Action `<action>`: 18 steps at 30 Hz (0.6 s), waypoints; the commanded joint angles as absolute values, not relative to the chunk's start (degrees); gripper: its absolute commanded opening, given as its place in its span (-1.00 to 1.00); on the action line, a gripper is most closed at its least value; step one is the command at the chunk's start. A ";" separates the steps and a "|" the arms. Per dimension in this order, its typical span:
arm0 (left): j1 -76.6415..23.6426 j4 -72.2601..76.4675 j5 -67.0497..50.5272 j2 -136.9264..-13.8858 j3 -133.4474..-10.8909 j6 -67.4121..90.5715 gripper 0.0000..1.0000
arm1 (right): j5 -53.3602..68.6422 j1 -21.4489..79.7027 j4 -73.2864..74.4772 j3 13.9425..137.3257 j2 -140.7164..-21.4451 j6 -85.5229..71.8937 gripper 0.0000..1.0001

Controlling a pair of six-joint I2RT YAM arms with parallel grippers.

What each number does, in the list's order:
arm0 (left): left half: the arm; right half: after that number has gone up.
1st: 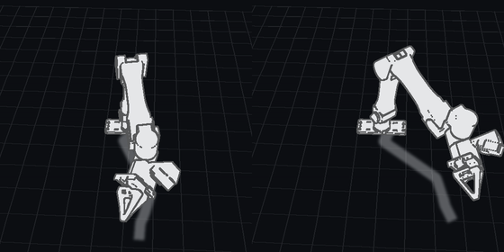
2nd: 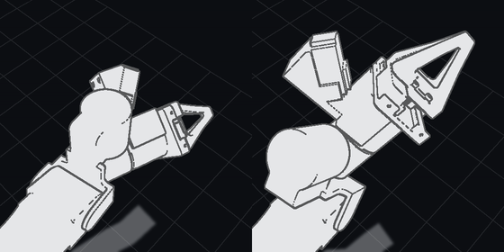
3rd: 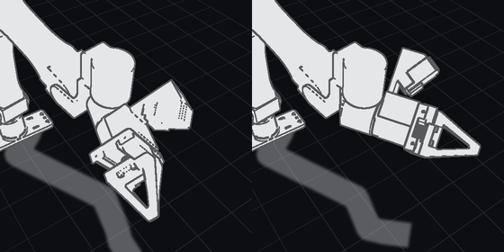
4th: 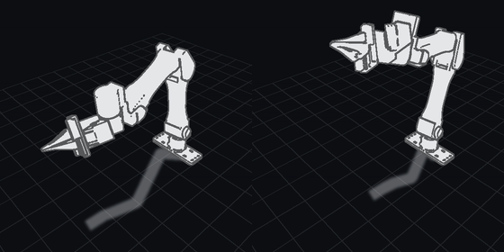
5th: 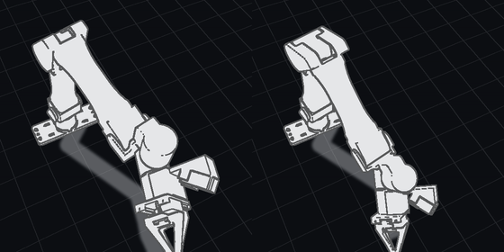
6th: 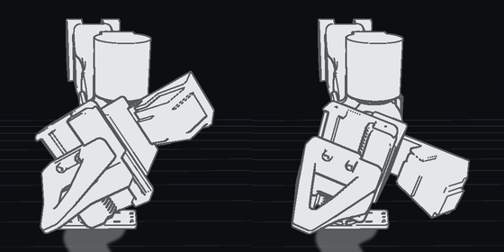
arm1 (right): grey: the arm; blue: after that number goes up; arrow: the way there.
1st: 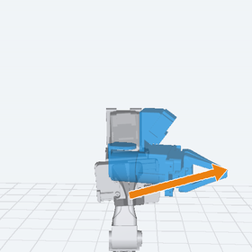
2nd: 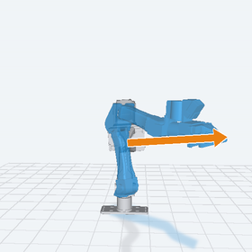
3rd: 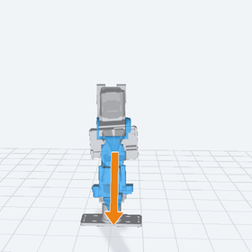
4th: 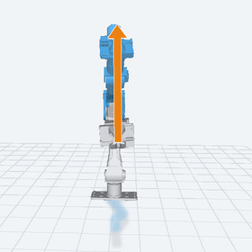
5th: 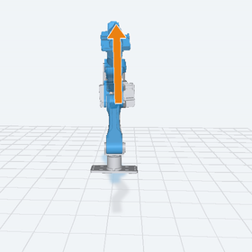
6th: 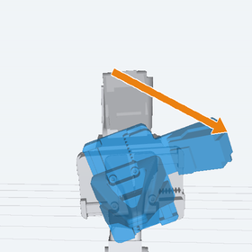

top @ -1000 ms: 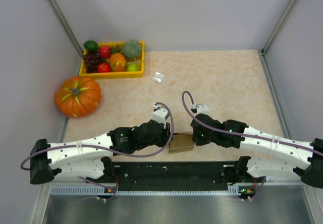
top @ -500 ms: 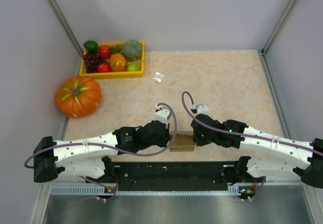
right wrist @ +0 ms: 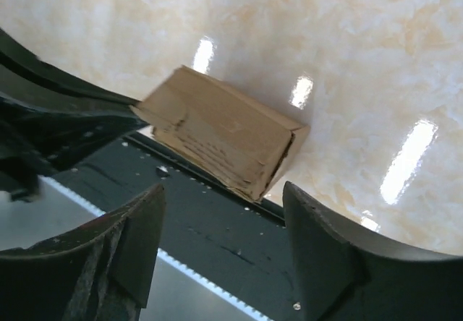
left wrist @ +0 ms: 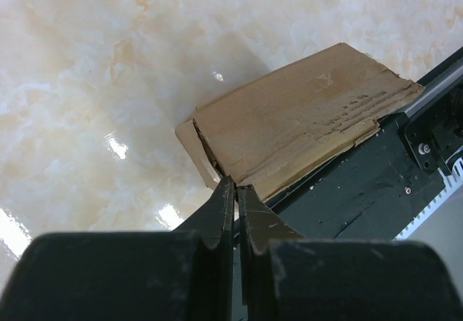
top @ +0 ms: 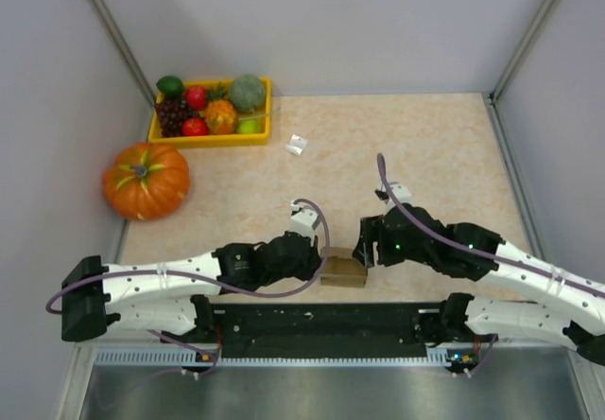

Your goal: Fold the paper box

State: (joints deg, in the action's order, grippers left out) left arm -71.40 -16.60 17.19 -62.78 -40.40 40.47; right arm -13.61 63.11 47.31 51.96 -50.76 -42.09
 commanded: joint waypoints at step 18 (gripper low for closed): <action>-75.23 -15.56 18.99 -63.20 -38.32 41.40 -0.94 | 13.00 51.77 -20.12 15.31 -45.44 -54.40 -1.00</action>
